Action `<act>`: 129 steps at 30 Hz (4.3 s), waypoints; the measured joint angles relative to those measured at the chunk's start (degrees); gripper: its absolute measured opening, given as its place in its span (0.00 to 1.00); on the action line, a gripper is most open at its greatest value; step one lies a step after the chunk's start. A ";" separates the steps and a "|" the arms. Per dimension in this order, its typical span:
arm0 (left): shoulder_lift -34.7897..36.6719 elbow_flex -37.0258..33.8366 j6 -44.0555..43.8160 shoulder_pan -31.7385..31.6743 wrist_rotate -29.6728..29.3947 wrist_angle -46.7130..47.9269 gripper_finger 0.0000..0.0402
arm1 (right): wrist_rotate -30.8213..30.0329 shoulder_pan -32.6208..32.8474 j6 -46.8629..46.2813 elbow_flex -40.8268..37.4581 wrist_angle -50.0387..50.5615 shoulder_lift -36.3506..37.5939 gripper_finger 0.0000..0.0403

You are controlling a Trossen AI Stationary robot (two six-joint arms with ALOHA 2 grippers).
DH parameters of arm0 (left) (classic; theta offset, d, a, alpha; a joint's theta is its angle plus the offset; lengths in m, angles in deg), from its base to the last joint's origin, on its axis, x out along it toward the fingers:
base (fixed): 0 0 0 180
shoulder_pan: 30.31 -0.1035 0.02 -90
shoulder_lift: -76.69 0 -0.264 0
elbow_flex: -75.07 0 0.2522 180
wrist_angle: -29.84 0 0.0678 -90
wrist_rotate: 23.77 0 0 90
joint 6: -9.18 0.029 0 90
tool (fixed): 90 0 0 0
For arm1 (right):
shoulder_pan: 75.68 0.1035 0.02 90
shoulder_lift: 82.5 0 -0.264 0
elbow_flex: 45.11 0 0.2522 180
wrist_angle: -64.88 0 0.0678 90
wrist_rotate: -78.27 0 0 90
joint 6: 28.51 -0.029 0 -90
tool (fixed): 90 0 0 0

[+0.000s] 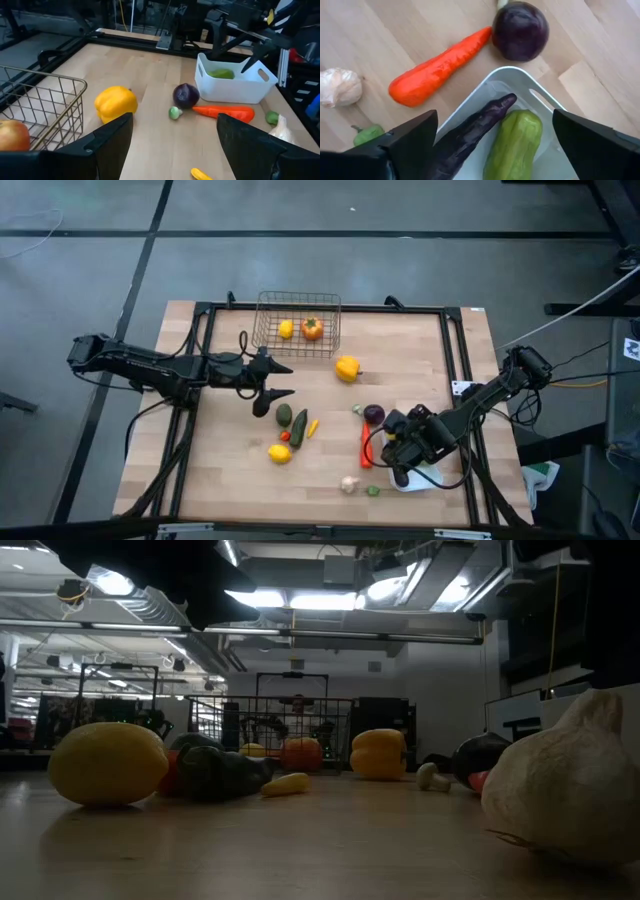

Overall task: Sort produce into baskets
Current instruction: Put the yellow bell pepper into the white bin

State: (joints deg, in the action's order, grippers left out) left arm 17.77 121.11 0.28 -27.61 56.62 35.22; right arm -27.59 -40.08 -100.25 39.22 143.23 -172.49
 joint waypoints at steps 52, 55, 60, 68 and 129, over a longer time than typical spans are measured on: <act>0.00 -0.01 -0.11 -0.03 -0.07 -1.57 0.71 | 8.41 -48.25 58.21 0.00 -24.91 -8.43 0.98; 0.00 -0.02 -0.11 -0.09 -0.20 -1.52 0.71 | 8.44 -48.46 58.84 0.00 -25.44 -9.81 0.98; 0.00 -0.01 -0.11 -0.09 -0.31 -1.50 0.71 | 8.56 -48.41 60.29 0.00 -27.88 -11.92 0.98; 0.00 -0.02 -0.11 -0.11 -0.72 -1.25 0.71 | 8.07 -48.41 61.16 0.00 -29.04 -15.59 0.98; 0.02 -0.02 -0.31 -0.11 -1.16 -0.80 0.71 | 8.97 -26.07 38.35 0.04 -11.26 5.06 0.77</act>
State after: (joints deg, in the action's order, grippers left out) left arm 17.79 121.08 -0.03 -27.72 55.46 34.43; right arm -18.61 -66.15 -61.90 39.26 131.97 -167.44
